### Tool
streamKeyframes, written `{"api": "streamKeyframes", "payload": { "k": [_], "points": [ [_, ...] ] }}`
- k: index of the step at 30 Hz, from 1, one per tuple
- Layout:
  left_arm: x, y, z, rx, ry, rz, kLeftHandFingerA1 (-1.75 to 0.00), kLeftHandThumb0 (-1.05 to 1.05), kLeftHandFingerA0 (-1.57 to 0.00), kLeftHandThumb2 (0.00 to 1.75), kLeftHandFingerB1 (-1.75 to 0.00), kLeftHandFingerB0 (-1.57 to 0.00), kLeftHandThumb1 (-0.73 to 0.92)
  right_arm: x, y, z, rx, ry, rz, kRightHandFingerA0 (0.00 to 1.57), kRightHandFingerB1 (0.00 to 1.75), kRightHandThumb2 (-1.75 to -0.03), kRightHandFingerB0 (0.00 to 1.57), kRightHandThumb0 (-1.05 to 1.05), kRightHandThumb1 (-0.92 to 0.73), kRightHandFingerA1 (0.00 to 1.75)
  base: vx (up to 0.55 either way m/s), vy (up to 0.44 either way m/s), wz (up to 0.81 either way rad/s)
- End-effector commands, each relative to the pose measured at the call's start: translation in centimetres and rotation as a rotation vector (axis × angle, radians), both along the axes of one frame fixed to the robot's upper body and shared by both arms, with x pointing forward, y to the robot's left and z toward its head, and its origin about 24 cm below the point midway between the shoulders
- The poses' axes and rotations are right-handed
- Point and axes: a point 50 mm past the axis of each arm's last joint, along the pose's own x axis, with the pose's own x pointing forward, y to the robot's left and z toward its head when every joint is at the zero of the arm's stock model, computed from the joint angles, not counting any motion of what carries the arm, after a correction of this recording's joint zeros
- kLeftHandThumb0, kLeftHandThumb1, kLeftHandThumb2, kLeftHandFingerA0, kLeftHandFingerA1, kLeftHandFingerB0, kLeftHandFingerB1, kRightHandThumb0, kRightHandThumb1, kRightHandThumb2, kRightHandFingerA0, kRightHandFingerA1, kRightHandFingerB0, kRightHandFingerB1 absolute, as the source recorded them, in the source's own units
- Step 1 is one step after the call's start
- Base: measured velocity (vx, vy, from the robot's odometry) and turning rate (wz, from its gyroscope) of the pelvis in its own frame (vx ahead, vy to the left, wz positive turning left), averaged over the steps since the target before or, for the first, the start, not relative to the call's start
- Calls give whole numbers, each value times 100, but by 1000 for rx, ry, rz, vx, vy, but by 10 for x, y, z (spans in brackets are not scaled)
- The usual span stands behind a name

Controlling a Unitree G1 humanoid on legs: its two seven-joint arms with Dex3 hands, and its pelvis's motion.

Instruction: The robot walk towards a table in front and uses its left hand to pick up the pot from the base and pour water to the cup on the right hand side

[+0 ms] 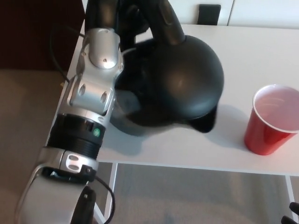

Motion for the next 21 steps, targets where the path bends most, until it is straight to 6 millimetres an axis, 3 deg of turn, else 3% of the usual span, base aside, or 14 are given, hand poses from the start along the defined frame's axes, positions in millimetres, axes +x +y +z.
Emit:
{"api": "streamKeyframes", "payload": {
  "k": [1,3,7,8,11,12,13,14,15,16,17,21],
  "points": [
    [-3,-13,35,-4,-109,15,-123,-20,-109,65,-101,-78,84,-1,-1,0,-20,11,5,48,43,-61,37,-22,-50,54,0,0,0],
    [-6,-22,41,17,-143,-6,-127,-19,-109,65,-99,-77,82,-1,-1,0,-21,11,7,47,40,-55,38,-17,-52,51,0,0,0],
    [-9,-35,52,95,-206,1,-128,-20,-110,64,-96,-76,82,1,-1,1,-26,3,16,48,43,-62,36,-22,-53,54,0,0,0],
    [-10,-40,54,124,-213,15,-135,-19,-98,64,-94,-77,79,1,-1,1,-24,0,14,48,45,-63,39,-26,-50,55,0,0,0],
    [-13,-55,61,166,-258,26,-145,-14,-92,64,-104,-77,79,2,-1,2,-1,-18,5,48,41,-55,39,-17,-52,53,0,0,0],
    [-14,-59,62,226,-287,41,-157,-18,-83,63,-103,-71,70,2,-2,2,1,-17,9,48,41,-54,38,-18,-50,53,0,0,0],
    [-14,-61,63,255,-312,49,-157,-21,-85,66,-115,-74,68,2,-2,2,3,-17,13,40,54,-82,27,-16,-33,63,0,0,0],
    [-14,-63,63,260,-327,52,-157,-21,-85,66,-115,-74,68,2,-2,2,4,-17,14,40,54,-82,27,-16,-33,63,0,0,0],
    [-14,-65,65,284,-345,55,-167,-23,-79,62,-92,-73,73,2,-3,2,1,-15,18,46,40,-54,37,-20,-50,51,0,0,0],
    [-14,-69,67,320,-369,60,-167,-23,-79,62,-92,-73,73,1,-3,3,-5,-12,24,46,40,-54,37,-20,-50,51,0,0,0],
    [-14,-71,69,341,-377,63,-164,-27,-81,64,-78,-77,73,2,-3,3,-2,-14,26,40,53,-82,26,-17,-33,62,0,0,0],
    [-12,-74,74,409,-424,78,-164,-21,-85,61,-75,-79,67,3,-1,2,11,-18,19,40,54,-82,25,-15,-33,63,0,0,0]
  ]
}}
